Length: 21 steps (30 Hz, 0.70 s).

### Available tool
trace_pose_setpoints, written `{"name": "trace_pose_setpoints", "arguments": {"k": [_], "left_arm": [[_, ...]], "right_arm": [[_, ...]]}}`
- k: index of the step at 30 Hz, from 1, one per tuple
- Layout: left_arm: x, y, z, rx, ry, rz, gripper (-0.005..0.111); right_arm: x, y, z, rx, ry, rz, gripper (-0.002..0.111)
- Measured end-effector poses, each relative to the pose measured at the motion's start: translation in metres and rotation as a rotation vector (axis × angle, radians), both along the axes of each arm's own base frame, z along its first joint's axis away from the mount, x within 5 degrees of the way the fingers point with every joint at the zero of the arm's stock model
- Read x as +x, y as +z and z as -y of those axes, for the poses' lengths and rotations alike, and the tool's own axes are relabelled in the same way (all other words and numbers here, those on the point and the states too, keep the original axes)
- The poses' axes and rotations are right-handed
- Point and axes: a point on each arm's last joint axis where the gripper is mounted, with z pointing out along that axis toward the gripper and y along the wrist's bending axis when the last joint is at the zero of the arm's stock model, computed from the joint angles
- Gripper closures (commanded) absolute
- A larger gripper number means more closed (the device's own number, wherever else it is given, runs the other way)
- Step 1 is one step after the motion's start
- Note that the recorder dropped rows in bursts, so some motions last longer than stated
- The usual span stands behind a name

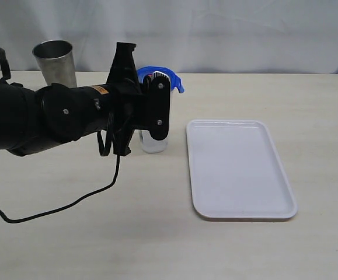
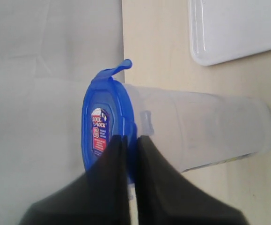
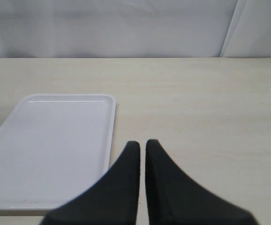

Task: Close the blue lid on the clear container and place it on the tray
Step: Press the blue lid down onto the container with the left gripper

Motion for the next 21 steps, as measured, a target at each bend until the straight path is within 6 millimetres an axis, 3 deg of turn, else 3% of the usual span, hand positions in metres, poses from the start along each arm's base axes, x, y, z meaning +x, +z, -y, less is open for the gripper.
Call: {"name": "trace_pose_setpoints", "arguments": {"k": [7,21], "left_arm": [[-0.0006,-0.0007,0.0003,0.001,-0.005,-0.009,0.071],[-0.0022,-0.0026,0.0011,0.001,-0.016,-0.037,0.063]], "right_arm": [[0.0,0.0,0.0,0.0,0.0,0.0,0.104],[0.0,0.0,0.0,0.0,0.0,0.0,0.104]]}}
